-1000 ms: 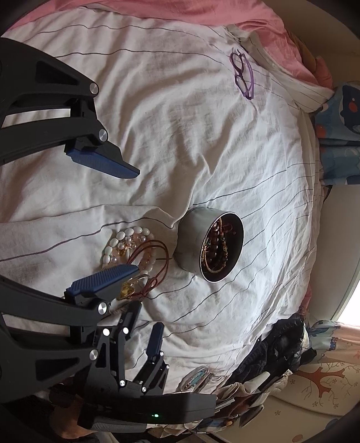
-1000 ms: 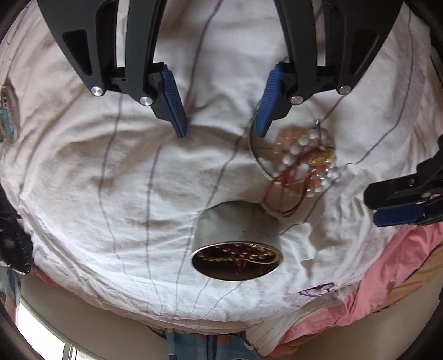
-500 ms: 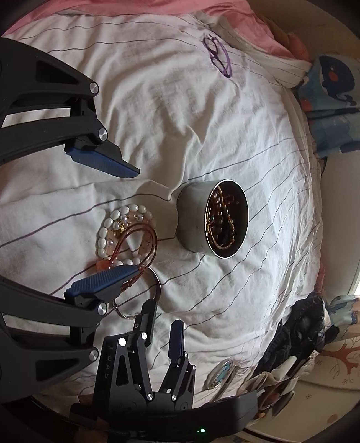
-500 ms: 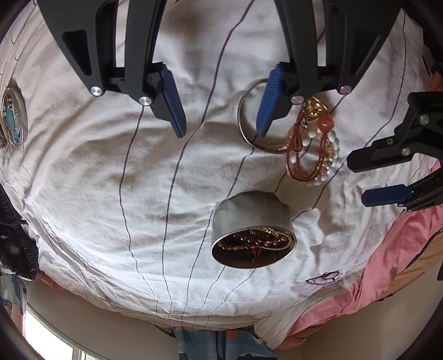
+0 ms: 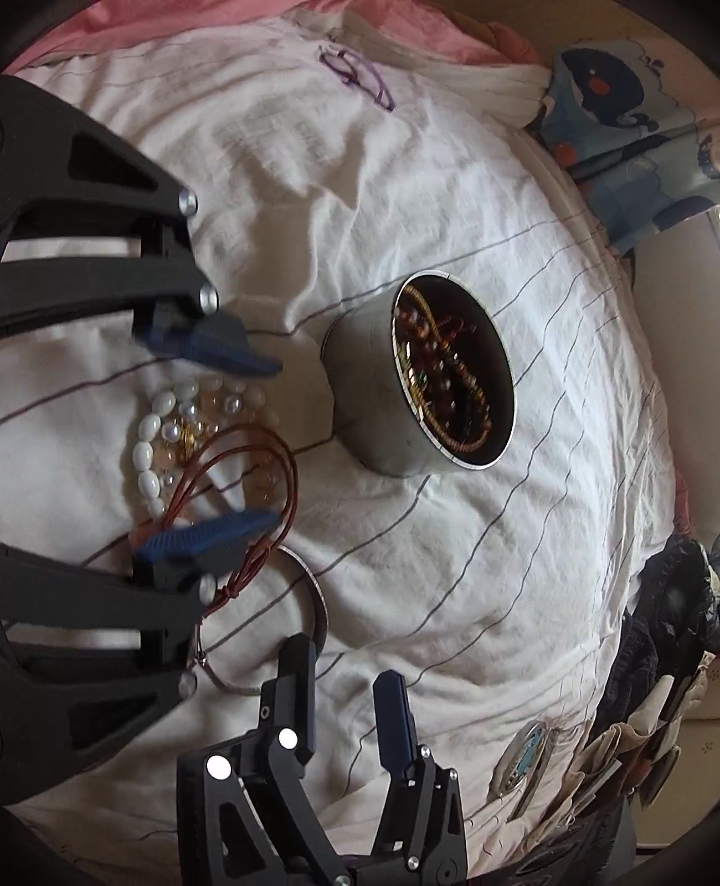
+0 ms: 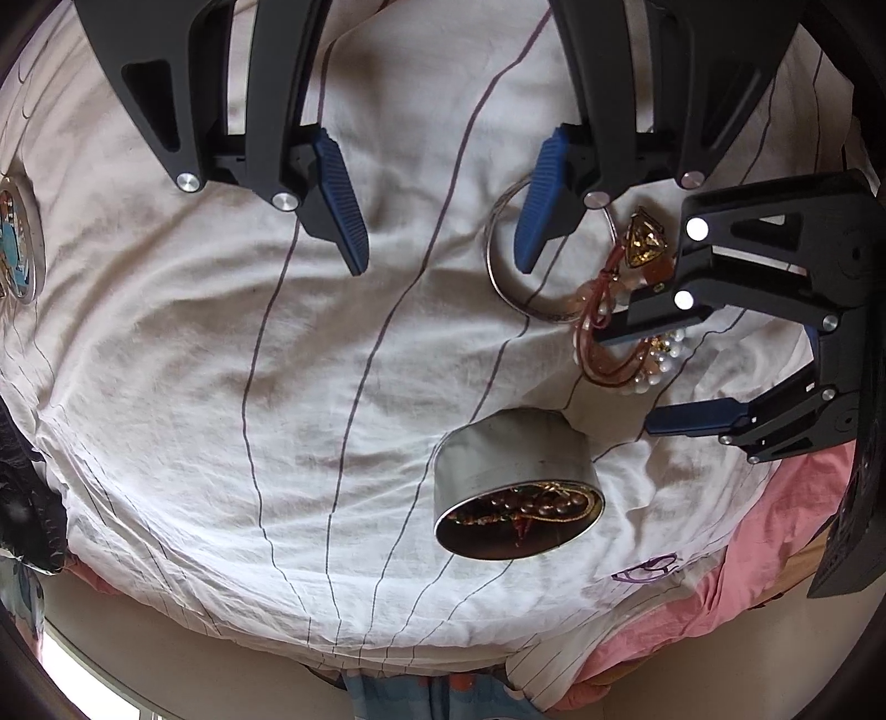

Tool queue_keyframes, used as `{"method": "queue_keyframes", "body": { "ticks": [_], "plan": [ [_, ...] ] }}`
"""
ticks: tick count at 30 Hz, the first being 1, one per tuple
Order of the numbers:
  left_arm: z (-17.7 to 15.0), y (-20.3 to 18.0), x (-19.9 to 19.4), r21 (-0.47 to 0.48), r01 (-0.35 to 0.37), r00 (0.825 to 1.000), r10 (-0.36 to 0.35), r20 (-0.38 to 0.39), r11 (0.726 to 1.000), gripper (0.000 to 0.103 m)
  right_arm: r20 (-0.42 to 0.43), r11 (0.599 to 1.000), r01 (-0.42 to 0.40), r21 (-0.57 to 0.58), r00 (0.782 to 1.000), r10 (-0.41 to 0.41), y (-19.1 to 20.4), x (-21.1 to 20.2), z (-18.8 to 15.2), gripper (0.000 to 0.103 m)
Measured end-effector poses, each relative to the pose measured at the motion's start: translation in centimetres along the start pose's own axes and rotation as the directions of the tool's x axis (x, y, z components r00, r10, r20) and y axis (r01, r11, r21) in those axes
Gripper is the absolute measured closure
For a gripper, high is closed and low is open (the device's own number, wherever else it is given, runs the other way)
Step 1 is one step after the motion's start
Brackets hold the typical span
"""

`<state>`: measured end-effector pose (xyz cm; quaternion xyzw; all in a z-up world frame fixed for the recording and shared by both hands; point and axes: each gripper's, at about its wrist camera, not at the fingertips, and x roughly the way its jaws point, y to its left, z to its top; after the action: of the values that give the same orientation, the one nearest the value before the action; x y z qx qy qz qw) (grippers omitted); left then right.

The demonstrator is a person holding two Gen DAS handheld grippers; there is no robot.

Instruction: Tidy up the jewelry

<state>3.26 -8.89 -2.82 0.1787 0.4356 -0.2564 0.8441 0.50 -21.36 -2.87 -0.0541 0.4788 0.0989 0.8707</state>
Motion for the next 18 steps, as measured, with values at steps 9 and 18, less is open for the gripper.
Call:
{"method": "queue_keyframes", "body": {
  "ticks": [9, 18],
  "plan": [
    [-0.2, 3.0, -3.4, -0.113, 0.097, 0.993, -0.089, 0.075, 0.989, 0.100, -0.001, 1.000, -0.005, -0.014, 1.000, 0.005, 0.2, 0.0, 0.1, 0.049],
    [-2.2, 6.6, -4.2, -0.231, 0.039, 0.999, -0.033, 0.030, 0.972, 0.100, -0.018, 0.997, -0.051, -0.055, 0.999, 0.050, 1.7, 0.2, -0.5, 0.049]
  ]
}}
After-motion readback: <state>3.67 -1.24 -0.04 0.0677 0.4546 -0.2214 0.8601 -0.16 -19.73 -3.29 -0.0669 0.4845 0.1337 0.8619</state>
